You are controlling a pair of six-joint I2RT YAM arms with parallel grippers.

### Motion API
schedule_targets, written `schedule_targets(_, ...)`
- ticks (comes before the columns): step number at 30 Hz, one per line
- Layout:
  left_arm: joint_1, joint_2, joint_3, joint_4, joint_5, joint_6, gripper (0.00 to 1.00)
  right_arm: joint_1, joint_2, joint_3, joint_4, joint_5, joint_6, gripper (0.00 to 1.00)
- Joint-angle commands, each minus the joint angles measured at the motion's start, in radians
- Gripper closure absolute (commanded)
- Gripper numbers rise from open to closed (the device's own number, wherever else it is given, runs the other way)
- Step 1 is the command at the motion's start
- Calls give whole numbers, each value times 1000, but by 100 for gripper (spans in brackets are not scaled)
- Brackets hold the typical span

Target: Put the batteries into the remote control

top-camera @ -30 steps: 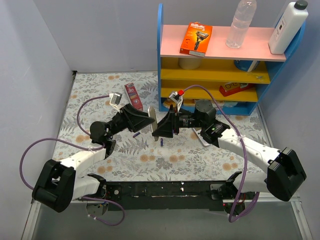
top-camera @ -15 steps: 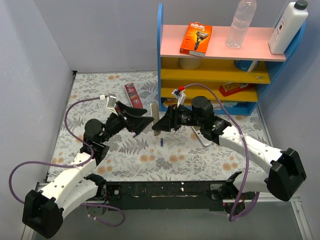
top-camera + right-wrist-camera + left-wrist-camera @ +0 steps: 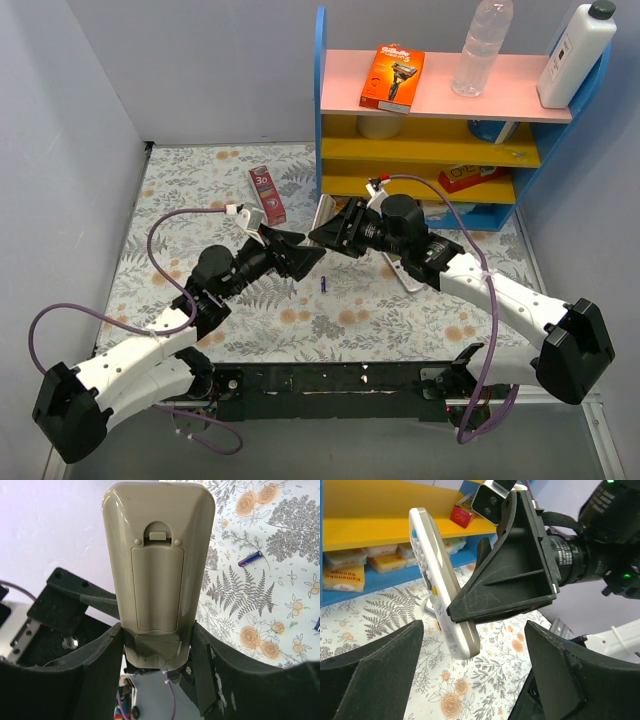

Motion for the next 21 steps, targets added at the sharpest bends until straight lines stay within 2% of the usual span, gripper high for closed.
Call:
schedule_targets(1,-62,43,-1,34,-172,46,21,37,-30,53,-8,120,112,99)
schedule_targets(2,-72,65,-2,43,-194,48,25,41,-32,53,-8,139,121,99)
schedule_targets(8,-122,129,3,97,-308,57,37,72,-44,32,3,212,181,99)
schedule_targets(15,-129,160,6,100,-326,56,56,80,-70,12,9,273,205,99)
schedule_targets(16,-129,158,4,103,-326,54,63,80,-72,7,14,276,205,99)
schedule_targets(19,-129,151,10,100,-332,52,75,83,-72,4,15,276,207,99)
schedule_targets(21,-129,146,16,96,-332,48,89,84,-70,-3,21,273,211,99)
